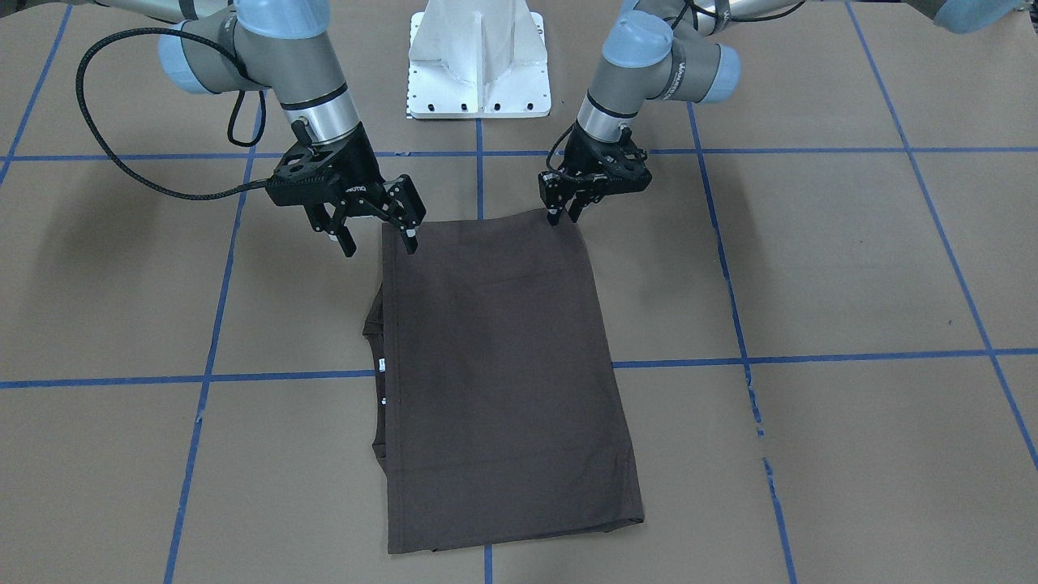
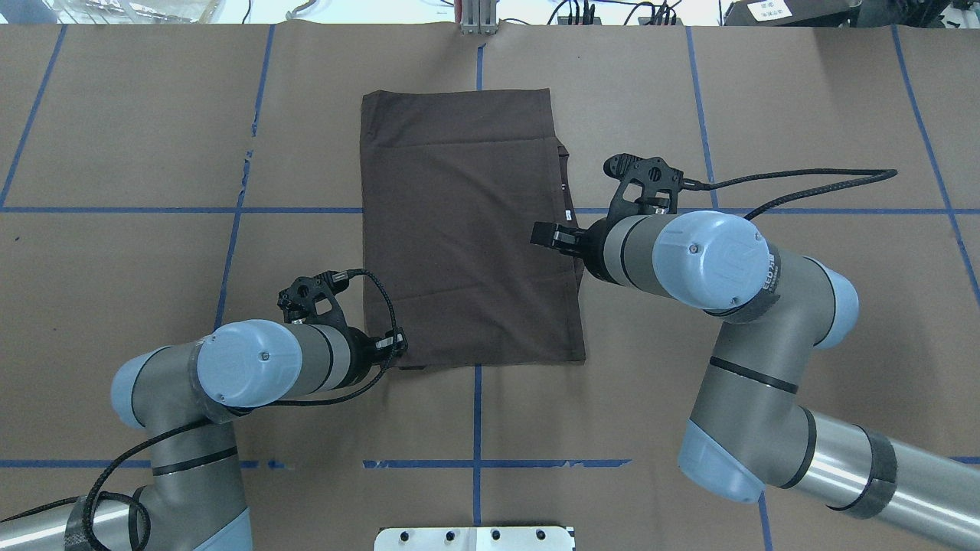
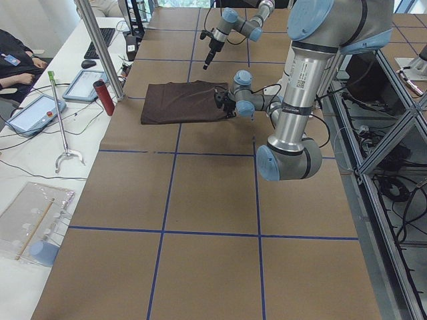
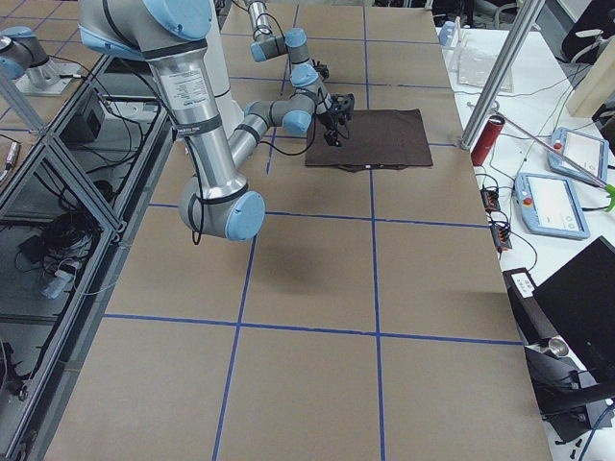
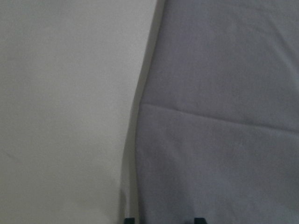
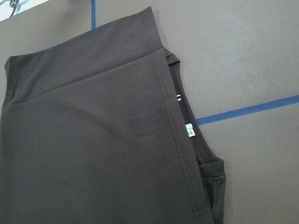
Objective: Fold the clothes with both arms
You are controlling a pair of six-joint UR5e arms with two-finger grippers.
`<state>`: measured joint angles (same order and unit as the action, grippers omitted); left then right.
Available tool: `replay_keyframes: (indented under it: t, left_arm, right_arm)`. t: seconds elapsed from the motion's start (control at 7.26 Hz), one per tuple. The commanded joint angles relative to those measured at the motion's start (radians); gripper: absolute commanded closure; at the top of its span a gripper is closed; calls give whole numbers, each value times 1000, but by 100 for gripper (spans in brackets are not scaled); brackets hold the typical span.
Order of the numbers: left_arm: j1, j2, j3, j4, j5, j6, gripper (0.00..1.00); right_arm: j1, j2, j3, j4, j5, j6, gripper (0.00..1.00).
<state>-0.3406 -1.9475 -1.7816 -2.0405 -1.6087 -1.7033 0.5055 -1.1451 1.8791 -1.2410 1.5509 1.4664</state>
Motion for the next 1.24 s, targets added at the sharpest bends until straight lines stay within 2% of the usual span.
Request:
replay_keyframes:
  t: [0.0,0.14,0.28,0.41,0.55,0.69,1.1]
  left_arm:
    - [0,-1,7,-1,4,1,94]
    - [0,-1,5,-1,4,2,100]
    - [0,-2,2,-3,6,4,100]
    - [0,-4,-2,-3,4,7,100]
    - [0,-5,-5,-1,4,7,100]
    - [0,-5,-10,-1,4,7,100]
    - [-1,-5,-13,-1,6,7,100]
  right_arm:
    - [1,-1,0,0,0,-1,0]
    - [-1,-2,-3,-2,-2,0,0]
    - [-21,-2,-15,-12,-18,11,0]
    - [-48,11,-18,-35,-47,128,4]
    - [-59,60,-11,-193,-49,264,18]
    - [-68,80,-14,-275,-48,312,19]
    - [-114,112,-57,-314,-46,313,13]
